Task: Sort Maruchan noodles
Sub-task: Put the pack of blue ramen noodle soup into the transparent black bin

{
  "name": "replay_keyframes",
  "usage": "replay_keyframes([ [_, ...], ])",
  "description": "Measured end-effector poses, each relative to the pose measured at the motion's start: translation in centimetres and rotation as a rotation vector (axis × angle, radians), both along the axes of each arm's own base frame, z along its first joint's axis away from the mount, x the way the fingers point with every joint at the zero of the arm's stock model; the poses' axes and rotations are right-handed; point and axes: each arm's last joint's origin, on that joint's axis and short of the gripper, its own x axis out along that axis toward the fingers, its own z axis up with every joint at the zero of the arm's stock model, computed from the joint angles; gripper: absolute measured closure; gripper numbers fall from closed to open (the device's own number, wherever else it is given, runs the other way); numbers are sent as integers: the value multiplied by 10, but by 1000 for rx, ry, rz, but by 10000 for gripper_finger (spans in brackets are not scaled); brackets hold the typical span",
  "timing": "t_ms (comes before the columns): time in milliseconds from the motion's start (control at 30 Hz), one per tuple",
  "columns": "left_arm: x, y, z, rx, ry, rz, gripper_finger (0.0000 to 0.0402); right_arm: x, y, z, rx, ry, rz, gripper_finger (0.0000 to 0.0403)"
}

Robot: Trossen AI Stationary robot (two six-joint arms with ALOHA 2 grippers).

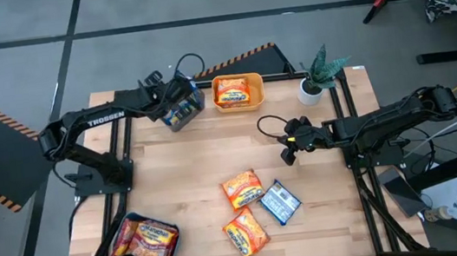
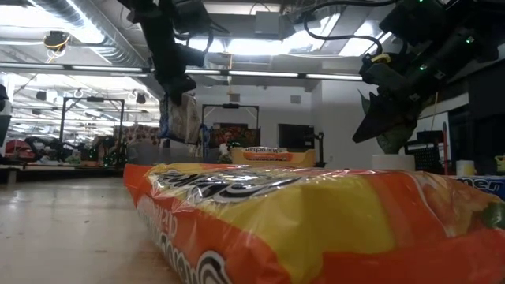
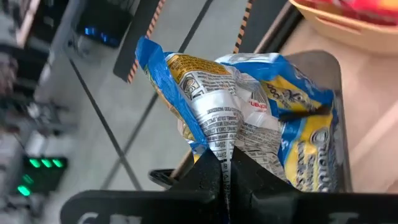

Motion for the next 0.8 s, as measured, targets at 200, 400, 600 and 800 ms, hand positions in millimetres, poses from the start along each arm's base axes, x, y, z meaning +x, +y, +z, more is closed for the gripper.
replay_keyframes([
  [200,1,-1,0,12,151,-139,401,0,0,0,0,0,0,402],
  [400,3,1,1,7,224,-278,401,0,0,0,0,0,0,402],
  [600,6,2,1,10,301,-441,401,0,1,0,18,3,19,402],
  [800,2,9,1,13,398,-524,401,0,1,0,31,3,32,402],
])
